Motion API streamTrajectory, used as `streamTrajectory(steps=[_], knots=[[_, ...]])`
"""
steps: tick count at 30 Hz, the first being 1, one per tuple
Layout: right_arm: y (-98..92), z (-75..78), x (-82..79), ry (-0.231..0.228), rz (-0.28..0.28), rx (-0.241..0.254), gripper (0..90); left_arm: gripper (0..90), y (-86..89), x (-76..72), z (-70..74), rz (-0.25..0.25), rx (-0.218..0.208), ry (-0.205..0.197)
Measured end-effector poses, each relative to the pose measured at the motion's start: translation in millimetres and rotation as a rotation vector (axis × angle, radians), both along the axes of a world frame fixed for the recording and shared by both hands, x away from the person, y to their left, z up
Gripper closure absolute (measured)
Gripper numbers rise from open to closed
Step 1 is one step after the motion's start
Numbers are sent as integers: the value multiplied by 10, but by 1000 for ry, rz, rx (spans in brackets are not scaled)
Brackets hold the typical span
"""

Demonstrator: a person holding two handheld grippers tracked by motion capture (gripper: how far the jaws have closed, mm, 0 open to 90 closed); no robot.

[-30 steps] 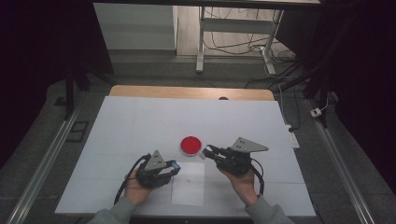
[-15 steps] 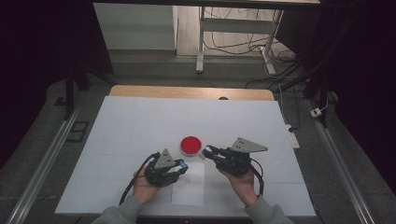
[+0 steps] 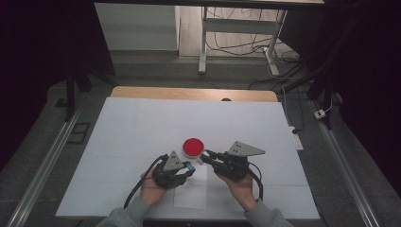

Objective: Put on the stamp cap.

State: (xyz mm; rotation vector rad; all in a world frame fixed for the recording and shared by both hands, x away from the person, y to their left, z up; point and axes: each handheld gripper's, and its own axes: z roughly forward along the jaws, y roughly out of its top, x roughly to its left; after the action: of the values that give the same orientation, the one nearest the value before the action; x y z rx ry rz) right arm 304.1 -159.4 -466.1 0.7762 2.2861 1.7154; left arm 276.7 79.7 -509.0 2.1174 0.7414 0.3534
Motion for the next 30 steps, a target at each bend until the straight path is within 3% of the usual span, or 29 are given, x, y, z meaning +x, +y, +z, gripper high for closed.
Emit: streamTrajectory(steps=[9,30], knots=[[117,-38,-33,13,7,-11,748,653,-5,-8,-3,2,4,-5],[242,-86,-67,46,-33,-9,749,653,-31,-28,-15,11,11,-23]])
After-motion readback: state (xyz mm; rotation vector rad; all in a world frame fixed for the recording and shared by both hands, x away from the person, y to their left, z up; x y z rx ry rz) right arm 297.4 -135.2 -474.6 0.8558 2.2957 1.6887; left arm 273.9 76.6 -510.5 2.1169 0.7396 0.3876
